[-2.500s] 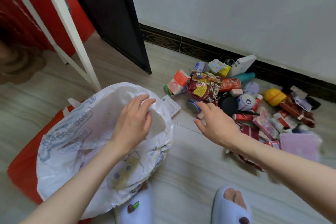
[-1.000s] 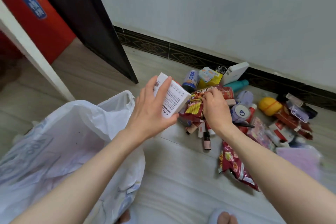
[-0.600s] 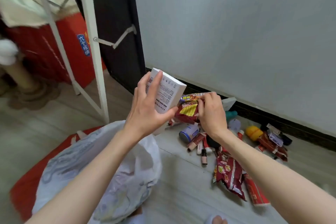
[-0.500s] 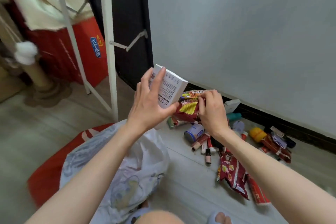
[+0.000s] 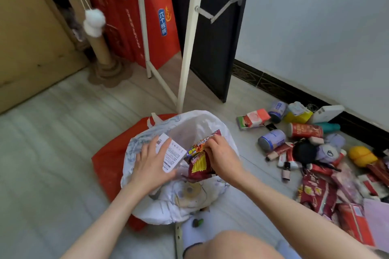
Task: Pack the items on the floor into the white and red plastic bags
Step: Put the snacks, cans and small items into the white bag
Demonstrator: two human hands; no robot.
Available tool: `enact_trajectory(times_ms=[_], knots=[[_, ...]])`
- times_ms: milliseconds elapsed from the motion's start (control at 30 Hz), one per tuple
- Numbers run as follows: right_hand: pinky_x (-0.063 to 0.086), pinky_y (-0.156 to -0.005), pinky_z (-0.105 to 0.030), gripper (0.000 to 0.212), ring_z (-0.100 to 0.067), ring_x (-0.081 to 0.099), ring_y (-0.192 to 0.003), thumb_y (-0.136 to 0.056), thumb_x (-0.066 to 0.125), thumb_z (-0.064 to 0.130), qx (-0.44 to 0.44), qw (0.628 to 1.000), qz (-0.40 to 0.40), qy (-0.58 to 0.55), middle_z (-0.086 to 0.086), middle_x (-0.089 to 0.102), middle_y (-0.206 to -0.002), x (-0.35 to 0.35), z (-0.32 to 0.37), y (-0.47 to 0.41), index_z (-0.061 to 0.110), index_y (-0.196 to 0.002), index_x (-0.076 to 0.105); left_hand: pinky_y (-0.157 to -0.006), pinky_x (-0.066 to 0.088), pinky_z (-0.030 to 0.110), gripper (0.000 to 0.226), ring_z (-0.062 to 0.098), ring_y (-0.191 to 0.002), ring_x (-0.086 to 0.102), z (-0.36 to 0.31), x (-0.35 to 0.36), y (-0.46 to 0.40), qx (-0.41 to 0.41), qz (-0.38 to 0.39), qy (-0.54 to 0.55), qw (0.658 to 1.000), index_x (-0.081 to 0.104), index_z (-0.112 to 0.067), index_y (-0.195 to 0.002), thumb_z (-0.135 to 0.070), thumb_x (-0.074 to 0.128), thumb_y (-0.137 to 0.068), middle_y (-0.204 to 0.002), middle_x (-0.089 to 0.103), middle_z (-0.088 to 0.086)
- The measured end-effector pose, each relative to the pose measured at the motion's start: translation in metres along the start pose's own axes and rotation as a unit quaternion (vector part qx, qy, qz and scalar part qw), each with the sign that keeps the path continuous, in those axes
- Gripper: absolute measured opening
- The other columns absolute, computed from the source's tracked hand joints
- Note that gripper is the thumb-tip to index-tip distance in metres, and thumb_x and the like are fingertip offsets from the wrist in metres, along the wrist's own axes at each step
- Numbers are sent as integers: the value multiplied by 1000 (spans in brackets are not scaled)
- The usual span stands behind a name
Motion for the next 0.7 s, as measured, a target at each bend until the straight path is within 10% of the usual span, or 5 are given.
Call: enact_trajectory(times_ms=[133, 467, 567, 700], knots=[[42, -61, -30, 7, -28, 54, -78, -81, 52, 5, -14, 1000, -25, 13, -11, 58, -87, 37, -7, -26, 6, -82, 59, -95, 35, 53, 85, 32, -121, 25, 19, 29, -23, -4, -25, -58, 998, 41, -17, -135, -57, 49, -61, -144, 32, 17], [49, -83, -45, 13, -29, 54, -92, -87, 46, 10, 38, 998, -18, -50, -12, 56, -105, 114, -74, -34, 5, -95, 54, -88, 43, 48, 83, 35, -110, 35, 26, 108, -75, -2, -7, -81, 997, 44, -16, -130, -47, 74, -59, -131, 44, 22], [28, -105, -61, 37, -32, 44, -128, -93, 37, 27, 41, 995, 85, 13, -14, 47, -136, 135, -87, -29, 11, -124, 50, -91, 42, 51, 86, 36, -112, 35, 27, 126, -80, 9, 28, -90, 996, 40, -15, -132, -51, 74, -61, -132, 44, 25], [-14, -112, -44, 56, -17, -4, -145, -98, 29, 38, 29, 976, 193, 94, -1, 1, -158, 145, -93, -14, 23, -148, 8, -99, 32, 58, 85, 45, -124, 38, 32, 137, -83, 3, 77, -122, 990, 34, -15, -139, -56, 66, -72, -140, 36, 27]])
Point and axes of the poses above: each hand's wrist, its own y-axis away from the middle knuckle, its own x-axis out of the palm, z = x × y, the point moved 6 cm from there along -y, towards the middle knuckle
